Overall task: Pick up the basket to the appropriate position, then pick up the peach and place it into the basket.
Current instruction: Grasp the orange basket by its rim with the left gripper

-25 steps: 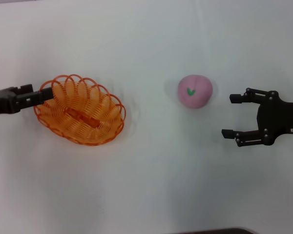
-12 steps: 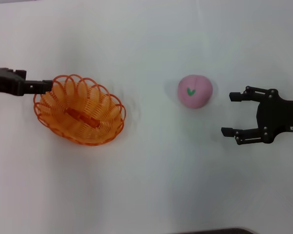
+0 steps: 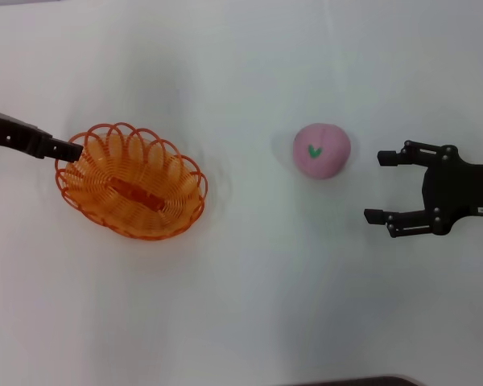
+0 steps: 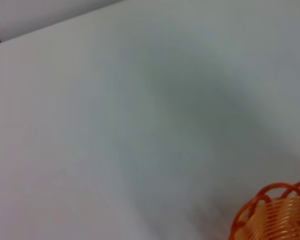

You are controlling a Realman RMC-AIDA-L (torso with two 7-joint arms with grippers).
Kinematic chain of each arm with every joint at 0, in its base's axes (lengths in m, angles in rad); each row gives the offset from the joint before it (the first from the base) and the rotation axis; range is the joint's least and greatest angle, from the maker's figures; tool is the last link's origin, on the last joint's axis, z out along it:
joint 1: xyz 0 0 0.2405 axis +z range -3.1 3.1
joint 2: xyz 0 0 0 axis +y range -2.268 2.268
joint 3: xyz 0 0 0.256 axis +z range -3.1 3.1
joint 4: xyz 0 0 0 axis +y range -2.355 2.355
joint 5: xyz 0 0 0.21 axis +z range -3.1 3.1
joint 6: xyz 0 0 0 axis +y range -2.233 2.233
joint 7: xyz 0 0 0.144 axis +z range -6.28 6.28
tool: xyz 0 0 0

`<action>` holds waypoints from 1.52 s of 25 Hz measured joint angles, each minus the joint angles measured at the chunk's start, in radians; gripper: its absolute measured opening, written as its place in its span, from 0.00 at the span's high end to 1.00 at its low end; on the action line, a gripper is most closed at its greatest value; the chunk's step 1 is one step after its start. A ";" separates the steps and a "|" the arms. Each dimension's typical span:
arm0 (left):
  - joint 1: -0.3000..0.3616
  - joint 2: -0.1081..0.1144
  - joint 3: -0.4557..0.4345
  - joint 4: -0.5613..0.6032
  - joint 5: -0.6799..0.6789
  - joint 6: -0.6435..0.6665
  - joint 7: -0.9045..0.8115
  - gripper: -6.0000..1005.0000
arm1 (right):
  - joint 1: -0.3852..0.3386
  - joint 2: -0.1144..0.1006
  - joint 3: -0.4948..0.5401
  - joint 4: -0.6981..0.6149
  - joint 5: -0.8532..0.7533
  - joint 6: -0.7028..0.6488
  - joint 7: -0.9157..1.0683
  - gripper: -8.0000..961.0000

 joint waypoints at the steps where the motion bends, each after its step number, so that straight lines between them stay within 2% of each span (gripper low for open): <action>1: -0.010 0.001 0.010 -0.005 0.016 0.000 -0.017 0.16 | 0.001 0.000 0.000 0.000 0.000 0.000 0.000 0.02; 11: -0.063 0.001 0.047 -0.068 0.040 -0.002 -0.053 0.16 | 0.006 0.000 0.000 0.000 0.000 0.013 0.001 0.02; 18: -0.064 -0.001 0.057 -0.070 0.045 -0.015 -0.054 0.16 | 0.005 0.000 0.000 0.000 -0.001 0.023 0.003 0.02; 34: -0.062 -0.001 0.104 -0.078 0.067 -0.028 -0.056 0.23 | 0.005 0.002 0.000 0.000 0.000 0.023 0.003 0.02; 37: -0.064 -0.001 0.114 -0.093 0.077 -0.039 -0.063 0.45 | 0.005 0.001 0.000 0.000 0.001 0.023 0.003 0.02; 38: -0.065 -0.001 0.119 -0.096 0.084 -0.043 -0.069 0.47 | 0.005 0.001 0.000 0.000 0.001 0.023 0.003 0.02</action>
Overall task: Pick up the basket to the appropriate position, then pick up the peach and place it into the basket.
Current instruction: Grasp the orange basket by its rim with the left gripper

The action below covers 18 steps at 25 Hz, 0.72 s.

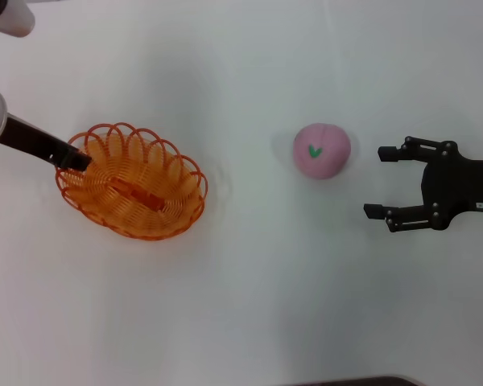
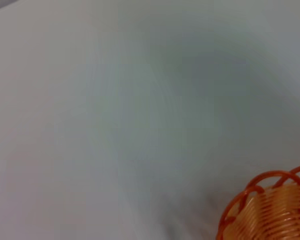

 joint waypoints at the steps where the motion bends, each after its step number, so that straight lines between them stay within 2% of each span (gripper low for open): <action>1: 0.000 0.000 0.006 -0.001 0.004 -0.002 -0.004 0.49 | 0.000 0.000 0.000 0.000 0.000 0.000 0.000 0.02; 10: 0.000 -0.002 0.021 -0.001 0.020 -0.011 -0.012 0.69 | 0.000 -0.001 0.001 -0.002 0.002 0.000 0.000 0.02; 16: -0.003 -0.002 0.018 0.005 0.022 -0.011 -0.038 0.86 | 0.000 0.007 0.007 -0.024 0.002 0.000 0.000 0.02; 18: -0.005 -0.002 0.018 0.008 0.022 -0.007 -0.050 0.87 | 0.000 0.007 0.007 -0.024 0.002 0.000 0.005 0.02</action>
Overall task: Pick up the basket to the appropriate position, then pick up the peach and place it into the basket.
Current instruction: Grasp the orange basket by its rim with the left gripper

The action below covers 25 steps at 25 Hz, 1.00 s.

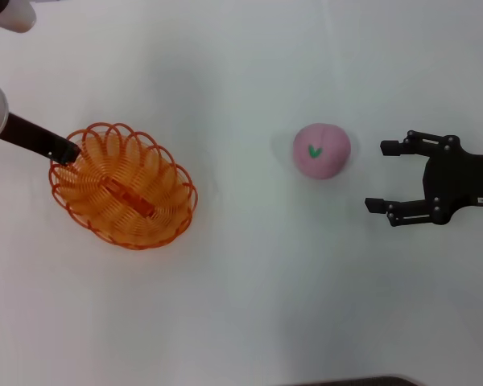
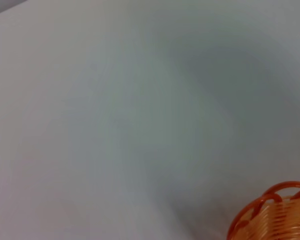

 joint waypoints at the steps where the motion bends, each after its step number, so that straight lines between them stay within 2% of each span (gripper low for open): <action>1: -0.002 0.000 -0.001 0.002 0.000 0.004 -0.007 0.87 | 0.000 0.000 0.000 0.000 0.000 0.000 0.005 0.02; 6: -0.023 0.004 -0.016 0.008 -0.002 0.071 -0.074 0.88 | 0.000 0.001 0.000 0.000 -0.001 0.000 0.015 0.02; 17: -0.040 0.001 -0.171 0.081 -0.102 0.287 -0.166 0.93 | 0.001 0.003 0.000 0.000 0.000 0.000 0.018 0.02; 25: -0.019 -0.002 -0.183 0.076 -0.199 0.333 -0.235 0.94 | 0.002 0.004 0.001 0.000 0.001 -0.007 0.018 0.02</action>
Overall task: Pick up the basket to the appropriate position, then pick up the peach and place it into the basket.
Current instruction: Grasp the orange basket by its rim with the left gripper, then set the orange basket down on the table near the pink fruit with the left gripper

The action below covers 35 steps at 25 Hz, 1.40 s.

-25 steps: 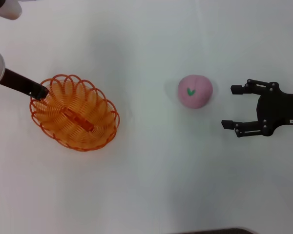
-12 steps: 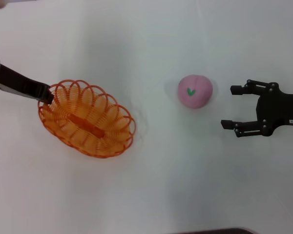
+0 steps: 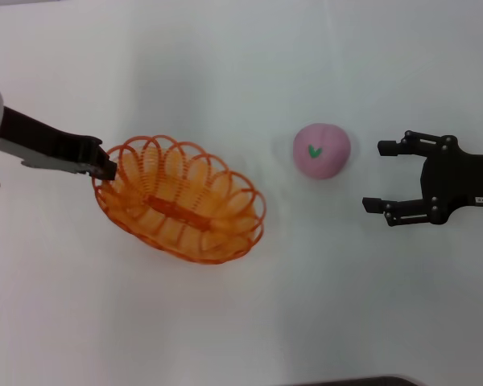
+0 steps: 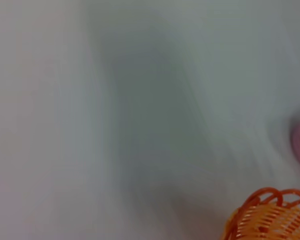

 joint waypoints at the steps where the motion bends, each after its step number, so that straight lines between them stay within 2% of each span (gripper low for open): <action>1: 0.009 0.000 -0.001 0.001 -0.023 0.000 -0.012 0.94 | 0.000 0.001 -0.001 0.000 0.000 -0.002 0.000 0.02; 9: 0.050 -0.004 -0.005 -0.005 -0.103 0.011 -0.048 0.94 | 0.000 0.000 -0.003 0.000 0.000 -0.021 -0.001 0.02; 16: 0.118 -0.007 -0.006 -0.007 -0.192 -0.052 -0.095 0.94 | -0.001 -0.002 0.000 -0.001 0.000 -0.024 -0.005 0.02; 24: 0.217 -0.010 0.070 -0.014 -0.294 -0.174 -0.109 0.94 | -0.005 -0.002 0.000 -0.002 0.000 -0.024 -0.007 0.02; 35: 0.276 -0.009 0.127 -0.008 -0.345 -0.301 -0.118 0.94 | -0.005 -0.001 0.001 -0.002 0.000 -0.020 -0.006 0.02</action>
